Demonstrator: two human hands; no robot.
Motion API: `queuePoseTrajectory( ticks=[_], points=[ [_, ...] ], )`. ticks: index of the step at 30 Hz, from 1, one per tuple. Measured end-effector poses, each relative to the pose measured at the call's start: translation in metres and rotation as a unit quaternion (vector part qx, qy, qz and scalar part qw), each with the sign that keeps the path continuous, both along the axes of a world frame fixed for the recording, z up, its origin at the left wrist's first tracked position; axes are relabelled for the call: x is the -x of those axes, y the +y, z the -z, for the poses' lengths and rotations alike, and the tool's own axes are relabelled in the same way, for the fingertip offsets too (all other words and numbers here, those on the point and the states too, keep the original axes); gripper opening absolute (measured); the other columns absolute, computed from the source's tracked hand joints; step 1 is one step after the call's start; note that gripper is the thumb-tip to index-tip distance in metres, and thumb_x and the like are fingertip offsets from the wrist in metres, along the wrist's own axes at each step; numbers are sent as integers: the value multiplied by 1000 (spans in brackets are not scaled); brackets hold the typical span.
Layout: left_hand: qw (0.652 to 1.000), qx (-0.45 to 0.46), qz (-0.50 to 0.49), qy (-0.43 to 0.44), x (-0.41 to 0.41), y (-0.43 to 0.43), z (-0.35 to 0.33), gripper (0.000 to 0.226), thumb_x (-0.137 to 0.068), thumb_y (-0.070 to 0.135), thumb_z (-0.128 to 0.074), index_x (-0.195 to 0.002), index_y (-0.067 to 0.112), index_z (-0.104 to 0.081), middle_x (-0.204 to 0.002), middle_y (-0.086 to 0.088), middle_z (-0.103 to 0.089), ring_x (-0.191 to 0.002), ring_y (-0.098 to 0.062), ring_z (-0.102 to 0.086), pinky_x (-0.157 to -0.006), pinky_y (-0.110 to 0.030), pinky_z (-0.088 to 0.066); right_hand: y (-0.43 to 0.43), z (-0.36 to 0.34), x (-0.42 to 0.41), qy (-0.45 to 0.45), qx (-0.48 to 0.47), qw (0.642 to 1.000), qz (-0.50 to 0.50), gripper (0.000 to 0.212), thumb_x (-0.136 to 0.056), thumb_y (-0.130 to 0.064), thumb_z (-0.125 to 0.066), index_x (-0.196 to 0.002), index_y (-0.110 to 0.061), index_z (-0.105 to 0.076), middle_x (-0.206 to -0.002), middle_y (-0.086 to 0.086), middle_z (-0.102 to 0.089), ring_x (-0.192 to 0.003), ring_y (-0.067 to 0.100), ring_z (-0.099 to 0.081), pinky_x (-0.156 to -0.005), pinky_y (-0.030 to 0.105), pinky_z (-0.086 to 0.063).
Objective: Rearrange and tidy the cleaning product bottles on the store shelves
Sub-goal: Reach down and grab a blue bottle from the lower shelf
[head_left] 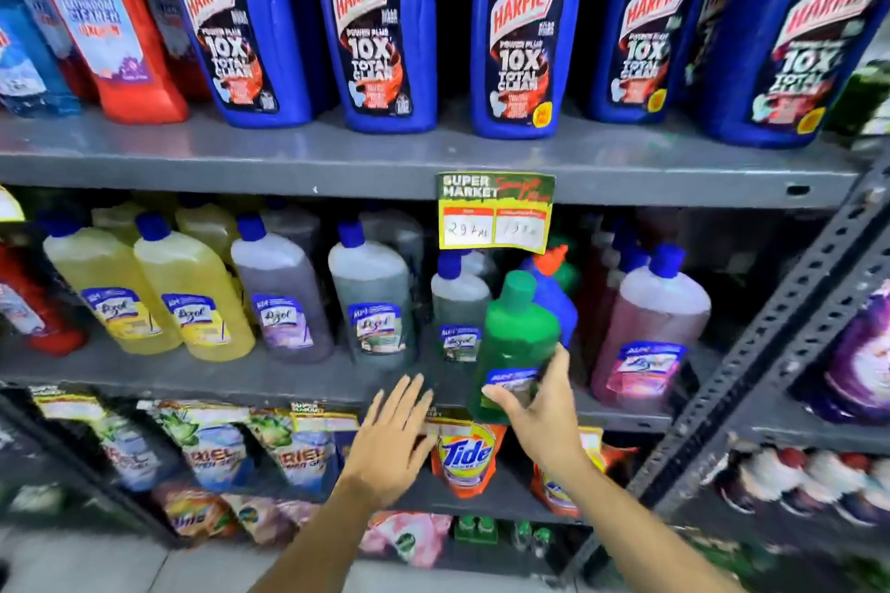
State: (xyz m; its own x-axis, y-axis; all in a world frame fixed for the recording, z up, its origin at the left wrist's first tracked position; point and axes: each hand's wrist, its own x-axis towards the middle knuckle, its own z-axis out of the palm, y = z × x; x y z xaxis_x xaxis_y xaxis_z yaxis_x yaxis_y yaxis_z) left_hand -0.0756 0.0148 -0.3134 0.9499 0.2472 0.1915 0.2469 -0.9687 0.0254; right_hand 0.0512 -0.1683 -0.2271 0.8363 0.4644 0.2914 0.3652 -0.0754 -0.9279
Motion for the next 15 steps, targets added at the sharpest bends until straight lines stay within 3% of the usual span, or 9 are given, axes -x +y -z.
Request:
queuePoseTrajectory(
  ticks=[2, 5, 9, 15],
  points=[
    [999, 17, -14, 36, -6, 9, 10, 63, -97, 52, -26, -147, 15, -34, -158, -4, -26, -146, -23, -22, -119, -41, -7, 17, 13, -3, 18, 6, 1000, -2, 77, -70, -7, -85, -130, -24, -40, -122, -16, -58, -112, -4, -58, -98, 20, -46],
    [997, 39, -28, 58, -11, 22, 20, 65, -98, 54, -27, -151, 17, -23, -161, -3, -14, -149, -21, -8, -120, -44, -4, 38, 29, -6, 32, 13, 999, 1, 77, -70, -2, -84, -126, -29, -38, -121, -7, -58, -114, 1, -58, -97, 16, -45],
    [999, 19, -14, 49, -10, 25, 25, 64, -97, 48, -41, -149, 13, -30, -159, -8, -23, -147, -26, -19, -119, -50, -14, 60, 43, -7, 40, 19, 999, -6, 79, -72, -4, -84, -135, -12, -37, -127, 8, -54, -120, 18, -57, -102, 29, -47],
    [999, 3, -20, 36, -10, 21, 26, 66, -94, 45, -51, -146, 9, -35, -155, -13, -33, -144, -30, -28, -116, -53, -23, 70, 45, -7, 13, 51, 999, 1, 78, -77, -16, -82, -140, -10, -36, -130, 9, -49, -122, 21, -52, -104, 36, -46]
  ],
)
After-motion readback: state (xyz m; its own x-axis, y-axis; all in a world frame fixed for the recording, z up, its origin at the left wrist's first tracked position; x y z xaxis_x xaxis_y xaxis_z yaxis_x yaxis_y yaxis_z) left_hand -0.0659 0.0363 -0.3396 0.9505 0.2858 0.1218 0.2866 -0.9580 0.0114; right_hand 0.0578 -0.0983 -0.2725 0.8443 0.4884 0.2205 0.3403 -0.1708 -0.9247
